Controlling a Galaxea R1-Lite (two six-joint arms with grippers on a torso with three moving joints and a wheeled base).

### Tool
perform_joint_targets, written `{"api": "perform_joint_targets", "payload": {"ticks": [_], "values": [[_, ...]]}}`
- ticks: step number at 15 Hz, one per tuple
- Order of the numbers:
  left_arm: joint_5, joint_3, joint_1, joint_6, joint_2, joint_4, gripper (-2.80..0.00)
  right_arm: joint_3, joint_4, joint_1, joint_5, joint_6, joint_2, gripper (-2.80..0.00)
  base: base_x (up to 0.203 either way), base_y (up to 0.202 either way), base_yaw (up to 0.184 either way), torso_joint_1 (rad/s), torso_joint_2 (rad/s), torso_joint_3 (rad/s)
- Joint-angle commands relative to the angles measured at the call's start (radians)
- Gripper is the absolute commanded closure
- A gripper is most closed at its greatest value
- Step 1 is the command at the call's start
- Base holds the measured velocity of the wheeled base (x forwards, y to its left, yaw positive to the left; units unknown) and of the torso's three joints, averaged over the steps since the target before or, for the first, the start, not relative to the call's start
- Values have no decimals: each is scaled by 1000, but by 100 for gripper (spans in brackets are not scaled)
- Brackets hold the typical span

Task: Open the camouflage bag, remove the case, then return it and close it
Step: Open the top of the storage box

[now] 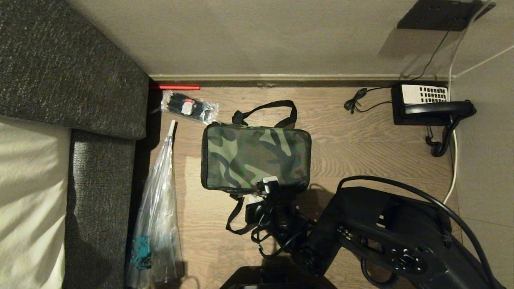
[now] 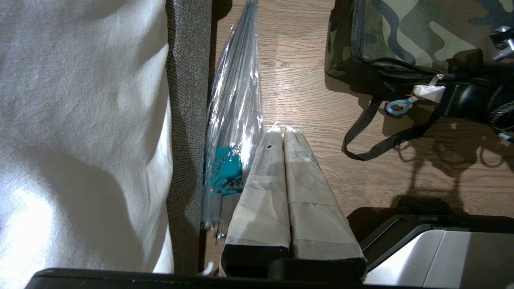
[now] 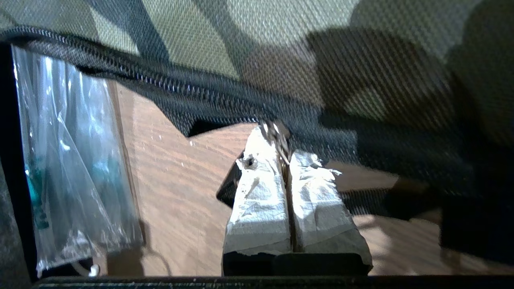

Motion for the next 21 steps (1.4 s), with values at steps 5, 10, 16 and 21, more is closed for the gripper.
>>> {"api": "perform_joint_targets", "payload": {"ticks": [5,10,16,21], "values": [[0,2,0,-1,1,0,0,107,-5,-16,-2,-10,-63,0,0,0,0,0,0,0],[0,2,0,-1,1,0,0,110,-5,-35,-2,-30,-78,0,0,0,0,0,0,0],[0,0,0,-1,1,0,0,199,-7,-82,-2,-53,-136,0,0,0,0,0,0,0],[0,1,0,-1,1,0,0,219,-5,-110,-2,-58,-162,0,0,0,0,0,0,0]]}}
